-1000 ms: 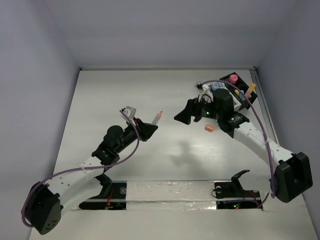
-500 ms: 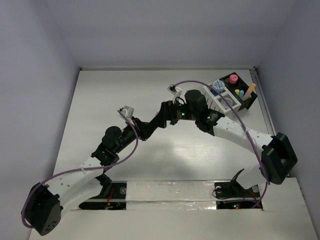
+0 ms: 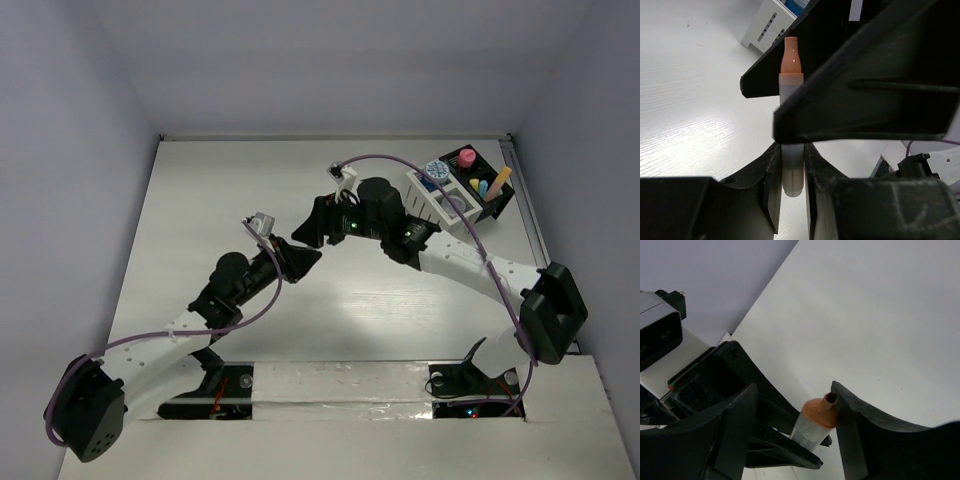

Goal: Sort the stationery into containers
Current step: Pick up the pen cap from the center of the board.

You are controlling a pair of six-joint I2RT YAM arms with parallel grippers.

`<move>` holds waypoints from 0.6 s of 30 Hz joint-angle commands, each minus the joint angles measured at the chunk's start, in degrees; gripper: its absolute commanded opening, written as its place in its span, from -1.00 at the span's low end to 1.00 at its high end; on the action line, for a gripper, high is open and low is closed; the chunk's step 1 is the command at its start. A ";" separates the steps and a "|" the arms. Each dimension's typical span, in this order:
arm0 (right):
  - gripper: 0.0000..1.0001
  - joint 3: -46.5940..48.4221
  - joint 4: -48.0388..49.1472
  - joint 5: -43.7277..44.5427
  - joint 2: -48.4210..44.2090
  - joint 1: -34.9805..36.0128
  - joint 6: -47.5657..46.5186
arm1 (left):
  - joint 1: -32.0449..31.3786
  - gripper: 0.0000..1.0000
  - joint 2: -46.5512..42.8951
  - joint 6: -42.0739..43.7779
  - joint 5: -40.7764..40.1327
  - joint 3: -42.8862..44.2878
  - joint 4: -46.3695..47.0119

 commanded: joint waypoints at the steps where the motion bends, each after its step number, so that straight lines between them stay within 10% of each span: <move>1: 0.23 2.45 0.94 1.68 -0.57 0.96 -0.31 | -0.41 -1.00 0.23 -0.16 0.36 0.26 3.33; 14: 0.06 4.64 -2.14 3.18 1.54 3.25 -2.06 | -2.00 -1.00 2.52 0.45 -0.78 1.23 3.42; 18: 0.63 4.73 -5.29 5.45 0.75 3.25 -4.00 | -2.00 -1.00 1.73 0.72 -2.27 0.71 2.98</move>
